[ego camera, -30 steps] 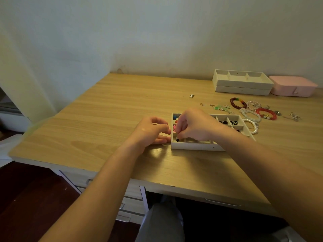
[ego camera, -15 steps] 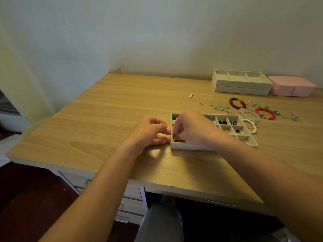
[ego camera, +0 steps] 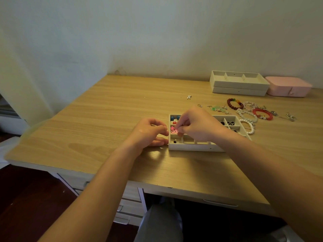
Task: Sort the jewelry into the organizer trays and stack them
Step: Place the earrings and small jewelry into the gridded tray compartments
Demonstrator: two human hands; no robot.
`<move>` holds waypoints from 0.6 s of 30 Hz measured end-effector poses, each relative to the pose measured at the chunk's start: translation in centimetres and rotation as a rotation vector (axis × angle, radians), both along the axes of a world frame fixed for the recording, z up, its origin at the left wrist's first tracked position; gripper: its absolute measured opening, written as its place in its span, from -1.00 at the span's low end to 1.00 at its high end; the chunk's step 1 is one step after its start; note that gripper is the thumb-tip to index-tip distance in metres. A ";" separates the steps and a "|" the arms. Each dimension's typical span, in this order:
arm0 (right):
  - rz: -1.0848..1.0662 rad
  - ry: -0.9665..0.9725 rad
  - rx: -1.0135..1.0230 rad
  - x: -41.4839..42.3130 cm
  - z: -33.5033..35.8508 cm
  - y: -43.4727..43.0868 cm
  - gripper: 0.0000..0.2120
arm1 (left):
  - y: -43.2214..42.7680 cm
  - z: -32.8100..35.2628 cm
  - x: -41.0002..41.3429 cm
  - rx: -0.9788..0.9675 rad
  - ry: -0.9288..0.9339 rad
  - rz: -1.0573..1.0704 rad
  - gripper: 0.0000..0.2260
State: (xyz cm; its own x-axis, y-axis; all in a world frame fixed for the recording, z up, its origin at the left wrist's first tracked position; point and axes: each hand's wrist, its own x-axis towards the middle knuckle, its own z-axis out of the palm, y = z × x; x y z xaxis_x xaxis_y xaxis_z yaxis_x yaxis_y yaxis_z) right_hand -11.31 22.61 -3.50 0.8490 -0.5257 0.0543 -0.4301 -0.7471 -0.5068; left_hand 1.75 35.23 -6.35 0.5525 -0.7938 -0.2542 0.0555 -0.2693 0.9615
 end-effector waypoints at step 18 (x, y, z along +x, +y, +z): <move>0.028 -0.033 0.045 -0.4 -0.9 0.4 -0.81 | -0.1 0.2 -0.4 -0.004 -0.016 0.007 -0.86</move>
